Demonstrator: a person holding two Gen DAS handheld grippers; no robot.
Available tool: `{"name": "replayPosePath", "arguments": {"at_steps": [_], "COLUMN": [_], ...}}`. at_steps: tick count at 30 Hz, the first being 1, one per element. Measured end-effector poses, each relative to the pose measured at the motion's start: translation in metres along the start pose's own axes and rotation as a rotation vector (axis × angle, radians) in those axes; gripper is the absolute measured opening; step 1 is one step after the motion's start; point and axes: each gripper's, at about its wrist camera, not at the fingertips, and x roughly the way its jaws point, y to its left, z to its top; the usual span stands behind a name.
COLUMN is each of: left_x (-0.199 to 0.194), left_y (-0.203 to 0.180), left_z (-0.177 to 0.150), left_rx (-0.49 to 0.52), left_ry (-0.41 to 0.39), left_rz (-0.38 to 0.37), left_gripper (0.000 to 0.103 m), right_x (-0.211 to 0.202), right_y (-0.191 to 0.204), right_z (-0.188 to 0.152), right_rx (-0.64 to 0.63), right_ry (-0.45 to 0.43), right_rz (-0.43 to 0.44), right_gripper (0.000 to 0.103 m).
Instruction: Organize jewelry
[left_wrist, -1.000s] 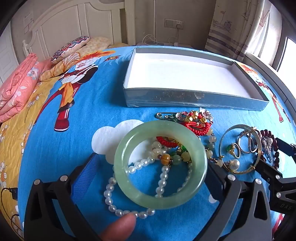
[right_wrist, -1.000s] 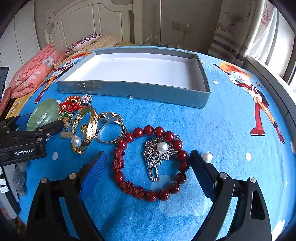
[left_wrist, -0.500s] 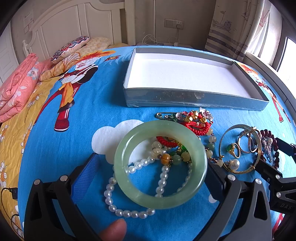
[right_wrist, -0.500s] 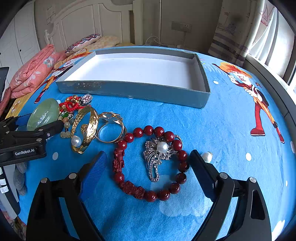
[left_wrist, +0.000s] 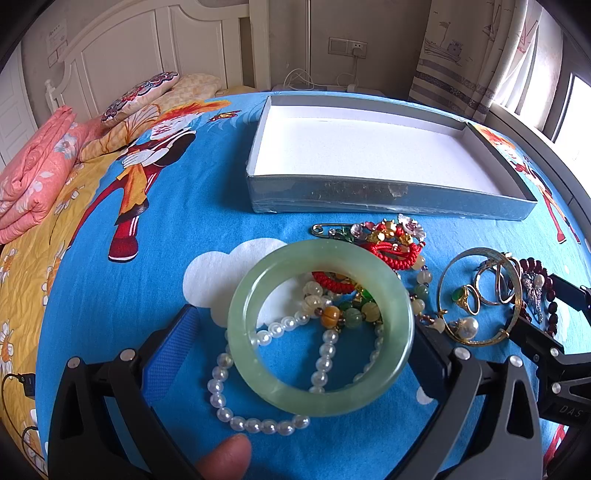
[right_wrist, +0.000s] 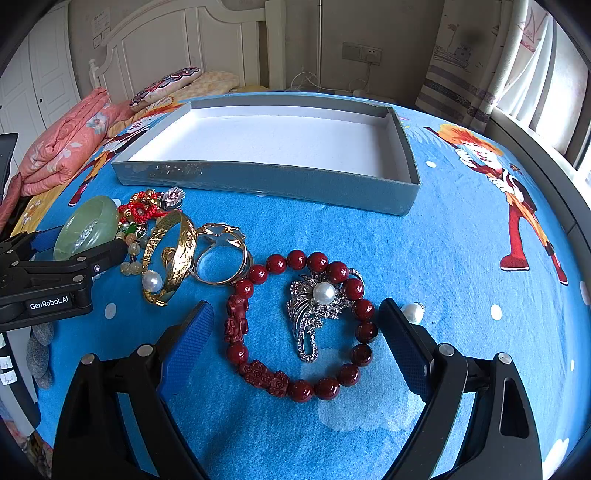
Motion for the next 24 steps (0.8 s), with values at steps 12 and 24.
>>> {"name": "replayPosePath", "arguments": {"at_steps": [12,24], "left_x": [0.0,0.0], "left_y": [0.0,0.0], "left_z": [0.0,0.0], "left_rx": [0.0,0.0], "left_ry": [0.0,0.0], "left_rz": [0.0,0.0], "left_gripper": [0.101,0.101], "right_x": [0.0,0.0], "right_y": [0.0002,0.0004], "right_z": [-0.0002,-0.0002], "right_rx": [0.0,0.0], "right_ry": [0.0,0.0], "right_rz": [0.0,0.0], "right_gripper": [0.087,0.087]}}
